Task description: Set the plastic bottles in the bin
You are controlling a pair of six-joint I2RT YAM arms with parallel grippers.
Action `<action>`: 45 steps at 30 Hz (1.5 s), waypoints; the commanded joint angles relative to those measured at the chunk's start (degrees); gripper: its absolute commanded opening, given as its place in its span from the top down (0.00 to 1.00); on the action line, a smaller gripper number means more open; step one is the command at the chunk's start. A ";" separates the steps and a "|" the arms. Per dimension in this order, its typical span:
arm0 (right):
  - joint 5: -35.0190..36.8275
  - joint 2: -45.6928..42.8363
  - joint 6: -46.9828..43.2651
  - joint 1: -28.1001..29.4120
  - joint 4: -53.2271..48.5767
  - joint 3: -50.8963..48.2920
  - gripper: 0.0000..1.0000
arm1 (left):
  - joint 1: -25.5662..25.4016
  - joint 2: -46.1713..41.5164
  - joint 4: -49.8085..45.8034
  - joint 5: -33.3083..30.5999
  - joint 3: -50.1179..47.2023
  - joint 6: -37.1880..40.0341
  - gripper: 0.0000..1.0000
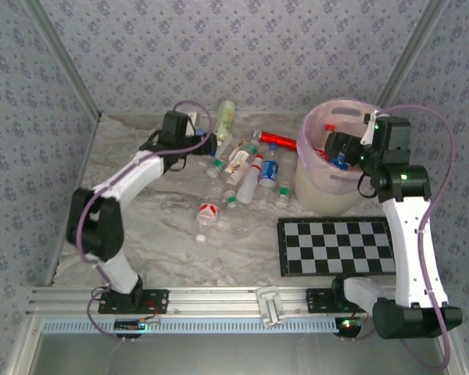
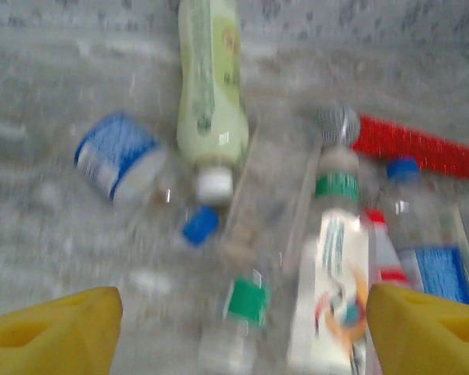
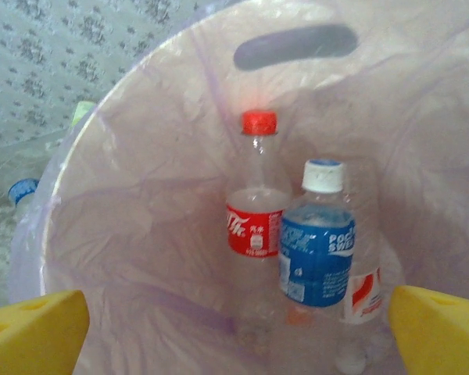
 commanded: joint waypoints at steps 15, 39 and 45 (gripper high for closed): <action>-1.24 -7.06 -1.98 1.99 -5.39 -6.17 0.00 | 1.28 39.42 -13.77 3.73 48.42 3.30 0.24; 0.28 -10.57 -4.08 1.90 -5.94 -7.47 0.00 | 0.36 49.17 -25.04 1.53 63.05 3.94 0.49; -0.88 -11.00 -3.65 1.87 -5.18 -7.37 0.00 | 0.01 40.39 -21.41 2.08 59.02 5.87 0.56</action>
